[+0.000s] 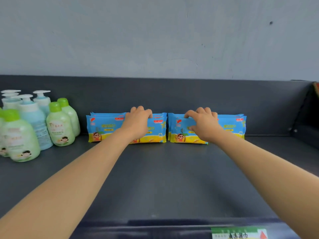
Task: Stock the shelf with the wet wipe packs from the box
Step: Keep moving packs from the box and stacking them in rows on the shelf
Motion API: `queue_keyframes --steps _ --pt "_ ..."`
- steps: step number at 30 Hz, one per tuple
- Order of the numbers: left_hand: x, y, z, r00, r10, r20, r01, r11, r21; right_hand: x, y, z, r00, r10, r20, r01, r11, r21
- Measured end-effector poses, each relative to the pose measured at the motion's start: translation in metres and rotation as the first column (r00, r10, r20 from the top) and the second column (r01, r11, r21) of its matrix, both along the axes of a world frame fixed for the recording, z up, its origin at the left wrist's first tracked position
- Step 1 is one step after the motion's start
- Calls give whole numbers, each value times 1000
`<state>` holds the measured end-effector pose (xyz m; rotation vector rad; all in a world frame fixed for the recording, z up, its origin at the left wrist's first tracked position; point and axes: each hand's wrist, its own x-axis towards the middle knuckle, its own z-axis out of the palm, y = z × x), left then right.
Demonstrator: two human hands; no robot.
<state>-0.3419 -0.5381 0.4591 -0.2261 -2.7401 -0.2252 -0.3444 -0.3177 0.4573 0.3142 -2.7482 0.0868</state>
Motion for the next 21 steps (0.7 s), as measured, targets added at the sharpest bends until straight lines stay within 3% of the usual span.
queue_keyframes --steps 6,21 --pt "2 1 -7 996 -38 -81 31 996 -83 1 -2 -10 998 15 -68 -10 997 74" --pt "21 4 -5 995 -13 -101 -6 983 -185 24 15 -4 985 25 -169 -33 998 -48"
